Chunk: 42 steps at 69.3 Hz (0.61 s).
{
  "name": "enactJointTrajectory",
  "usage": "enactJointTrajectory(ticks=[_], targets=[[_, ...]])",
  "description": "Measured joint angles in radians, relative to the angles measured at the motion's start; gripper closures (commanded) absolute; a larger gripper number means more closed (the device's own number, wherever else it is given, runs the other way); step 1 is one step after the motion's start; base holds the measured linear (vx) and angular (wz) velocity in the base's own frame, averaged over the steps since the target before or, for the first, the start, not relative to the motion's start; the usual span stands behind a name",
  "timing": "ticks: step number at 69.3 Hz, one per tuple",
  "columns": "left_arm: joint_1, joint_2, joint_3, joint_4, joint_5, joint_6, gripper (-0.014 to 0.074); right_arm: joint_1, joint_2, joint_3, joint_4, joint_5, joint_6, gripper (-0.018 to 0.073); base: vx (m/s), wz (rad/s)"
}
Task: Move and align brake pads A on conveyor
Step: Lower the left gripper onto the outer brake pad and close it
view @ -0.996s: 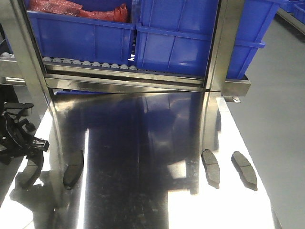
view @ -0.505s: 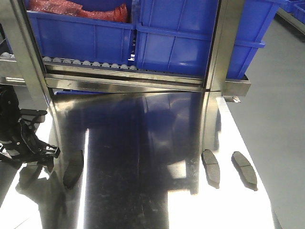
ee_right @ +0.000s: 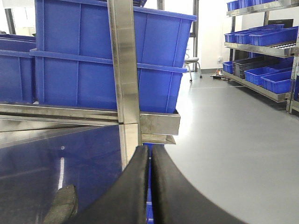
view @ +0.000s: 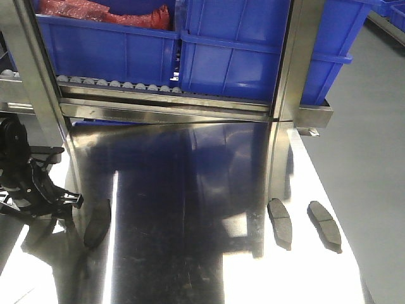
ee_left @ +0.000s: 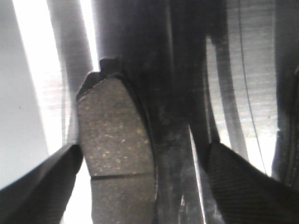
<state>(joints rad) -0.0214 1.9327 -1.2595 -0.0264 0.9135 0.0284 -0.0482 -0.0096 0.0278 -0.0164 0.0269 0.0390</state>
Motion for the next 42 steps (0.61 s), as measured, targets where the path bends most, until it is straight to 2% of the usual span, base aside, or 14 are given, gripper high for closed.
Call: enactJointTrajectory(ticks=[10,20,42], targets=[[-0.002,0.0,0.0,0.001,0.001,-0.001,0.0341,0.0,0.0,0.0,0.0,0.0,0.0,0.0563,0.0,0.0],[-0.002,0.0,0.0,0.003,0.006,-0.001,0.0608,0.0,0.0,0.0,0.0,0.0,0.0,0.0563,0.0,0.0],[-0.002,-0.004,-0.001,0.006,0.03,-0.001,0.0604,0.0,0.0,0.0,0.0,0.0,0.0,0.0563,0.0,0.0]])
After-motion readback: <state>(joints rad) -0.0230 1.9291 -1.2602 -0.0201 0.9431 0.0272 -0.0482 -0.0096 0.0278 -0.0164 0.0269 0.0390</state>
